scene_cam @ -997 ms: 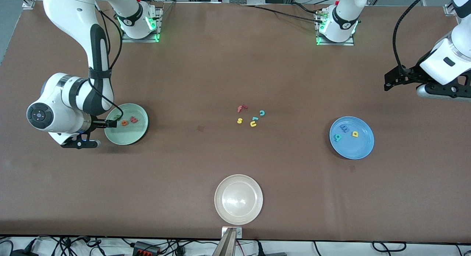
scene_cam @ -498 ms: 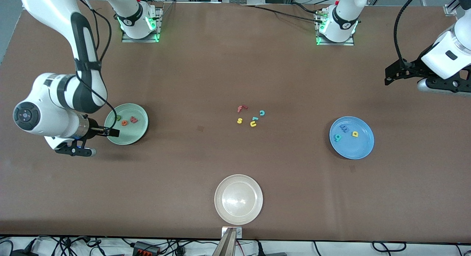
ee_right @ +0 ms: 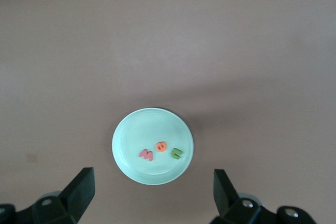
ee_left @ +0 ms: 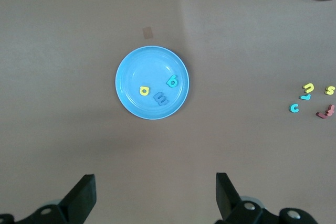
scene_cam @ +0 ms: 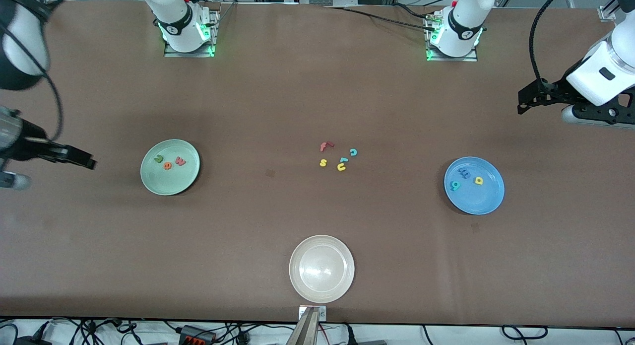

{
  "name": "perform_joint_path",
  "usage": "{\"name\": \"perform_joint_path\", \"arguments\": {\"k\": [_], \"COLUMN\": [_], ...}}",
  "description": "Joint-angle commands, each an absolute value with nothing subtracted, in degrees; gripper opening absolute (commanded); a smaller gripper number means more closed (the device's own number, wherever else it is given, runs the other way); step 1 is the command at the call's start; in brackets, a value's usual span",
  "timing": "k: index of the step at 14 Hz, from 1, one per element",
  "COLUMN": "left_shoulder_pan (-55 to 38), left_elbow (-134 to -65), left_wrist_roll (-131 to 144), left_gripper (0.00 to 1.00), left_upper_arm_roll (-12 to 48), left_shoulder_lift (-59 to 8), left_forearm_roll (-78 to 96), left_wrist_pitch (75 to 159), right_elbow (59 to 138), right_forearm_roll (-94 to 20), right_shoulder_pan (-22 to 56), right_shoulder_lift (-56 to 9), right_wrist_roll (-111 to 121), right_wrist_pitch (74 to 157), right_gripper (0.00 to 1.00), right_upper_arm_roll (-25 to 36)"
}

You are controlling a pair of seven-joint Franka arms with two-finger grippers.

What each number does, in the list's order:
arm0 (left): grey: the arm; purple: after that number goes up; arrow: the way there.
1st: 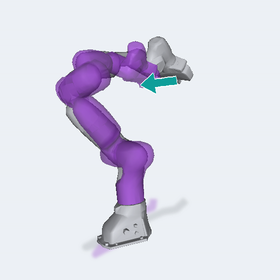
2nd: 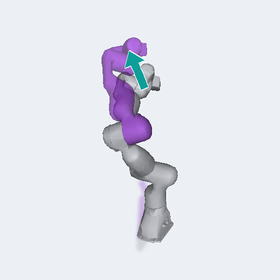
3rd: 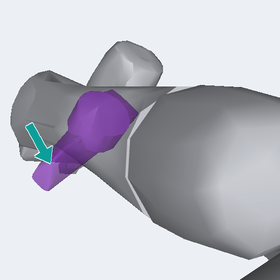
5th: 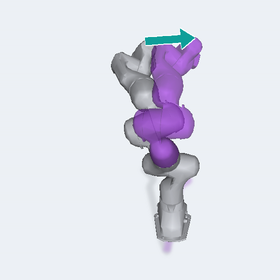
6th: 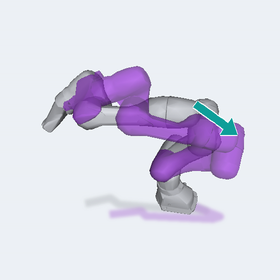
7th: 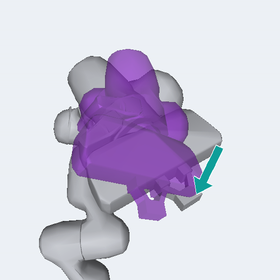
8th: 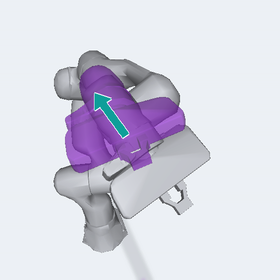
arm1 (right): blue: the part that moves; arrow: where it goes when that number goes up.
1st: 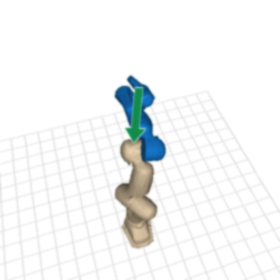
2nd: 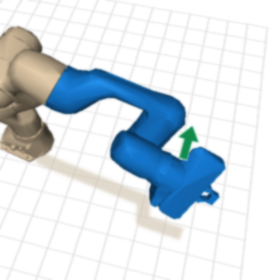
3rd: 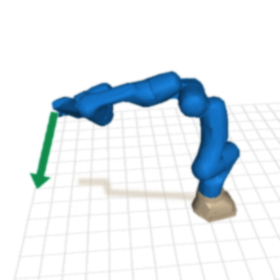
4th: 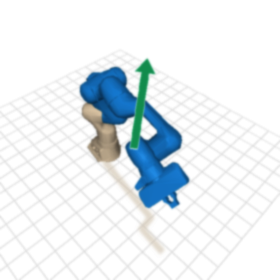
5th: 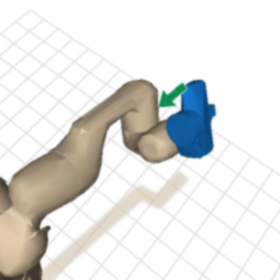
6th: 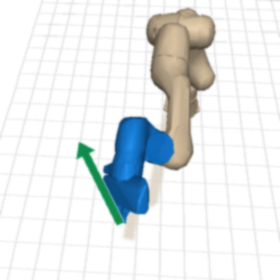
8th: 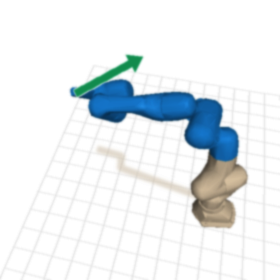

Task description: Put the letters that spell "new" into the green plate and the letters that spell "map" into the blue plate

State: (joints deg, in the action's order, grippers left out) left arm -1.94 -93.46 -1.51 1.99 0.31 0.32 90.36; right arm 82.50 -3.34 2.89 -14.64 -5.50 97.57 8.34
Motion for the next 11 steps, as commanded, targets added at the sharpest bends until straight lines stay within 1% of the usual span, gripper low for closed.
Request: {"name": "perform_joint_path", "arguments": {"k": [1, 3, 5, 8, 11], "left_shoulder_pan": [-1.76, -1.76, -1.76, -1.76, -1.85], "left_elbow": [-91.93, -91.93, -91.85, -91.85, -91.85], "left_wrist_roll": [-2.29, -2.29, -2.29, -2.29, -2.29], "left_gripper": [1.0, 1.0, 1.0, 1.0, 1.0], "left_upper_arm_roll": [1.93, 1.93, 1.93, 2.02, 2.02], "left_shoulder_lift": [-0.18, -0.18, -0.18, -0.18, -0.18], "left_forearm_roll": [1.41, 1.41, 1.32, 1.23, 1.06], "left_wrist_pitch": [88.95, 88.95, 89.03, 89.3, 89.38], "right_elbow": [76.92, 76.46, 76.9, 77.34, 78.74], "right_forearm_roll": [-2.46, -2.46, -2.2, -2.29, -0.53], "right_shoulder_pan": [-0.69, -2.8, -2.99, -5.36, -6.06], "right_shoulder_lift": [-15.21, -14.07, -12.75, -12.31, -10.9], "right_wrist_roll": [-4.83, -4.75, -4.31, 2.44, 2.64], "right_wrist_pitch": [93.0, 92.81, 92.73, 92.99, 93.43], "right_gripper": [1.0, 1.0, 1.0, 1.0, 1.0], "right_upper_arm_roll": [6.77, 6.59, 6.5, 6.15, 3.09]}}
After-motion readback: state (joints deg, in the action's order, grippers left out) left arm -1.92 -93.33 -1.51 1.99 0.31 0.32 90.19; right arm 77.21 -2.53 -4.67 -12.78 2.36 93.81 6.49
